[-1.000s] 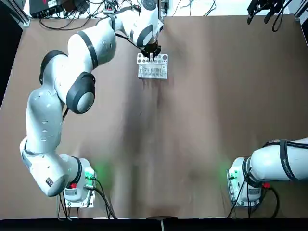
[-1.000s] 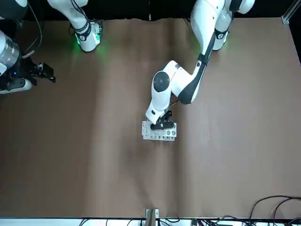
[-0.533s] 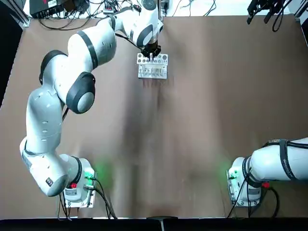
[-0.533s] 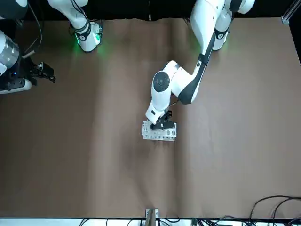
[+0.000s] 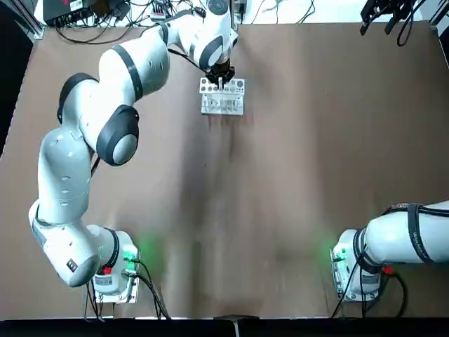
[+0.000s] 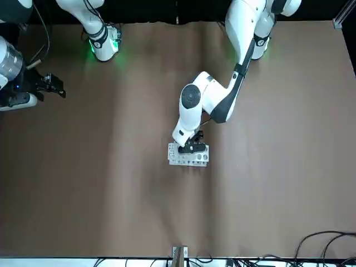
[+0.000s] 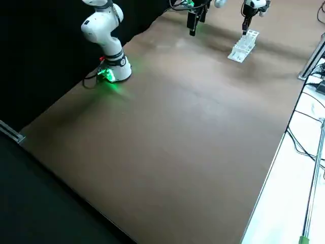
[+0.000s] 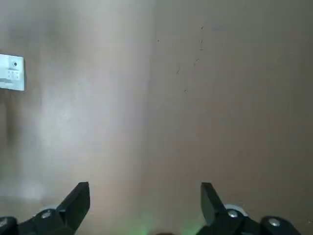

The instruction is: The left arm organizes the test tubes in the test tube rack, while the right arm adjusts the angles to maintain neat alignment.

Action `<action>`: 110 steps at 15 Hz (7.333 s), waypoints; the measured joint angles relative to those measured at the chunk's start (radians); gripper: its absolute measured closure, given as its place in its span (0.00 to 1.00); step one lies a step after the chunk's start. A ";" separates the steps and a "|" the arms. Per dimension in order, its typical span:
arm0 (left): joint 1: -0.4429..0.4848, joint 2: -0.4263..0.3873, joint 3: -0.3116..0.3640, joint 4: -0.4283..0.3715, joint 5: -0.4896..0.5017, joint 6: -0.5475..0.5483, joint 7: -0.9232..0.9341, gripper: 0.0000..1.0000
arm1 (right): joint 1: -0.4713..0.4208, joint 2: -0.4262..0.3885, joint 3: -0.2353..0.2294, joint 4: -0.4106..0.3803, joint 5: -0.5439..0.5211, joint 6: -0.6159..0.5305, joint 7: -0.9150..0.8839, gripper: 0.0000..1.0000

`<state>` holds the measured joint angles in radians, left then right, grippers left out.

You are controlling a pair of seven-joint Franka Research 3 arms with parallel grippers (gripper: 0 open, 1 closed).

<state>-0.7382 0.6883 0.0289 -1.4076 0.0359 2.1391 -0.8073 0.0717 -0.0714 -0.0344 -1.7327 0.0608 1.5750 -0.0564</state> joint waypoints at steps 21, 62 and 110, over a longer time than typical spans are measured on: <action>0.000 0.000 -0.001 0.008 0.000 0.001 0.000 0.78 | 0.000 0.000 0.000 0.000 0.000 0.000 0.000 0.00; 0.003 -0.030 -0.001 0.018 -0.009 -0.027 0.000 0.82 | 0.000 0.000 0.000 0.000 0.000 0.000 0.000 0.00; 0.015 -0.125 0.025 0.018 -0.029 -0.032 -0.027 0.82 | 0.001 0.000 0.000 0.000 0.000 0.000 0.000 0.00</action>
<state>-0.7227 0.5635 0.0535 -1.3901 0.0067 2.1075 -0.8340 0.0731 -0.0714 -0.0339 -1.7327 0.0608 1.5750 -0.0565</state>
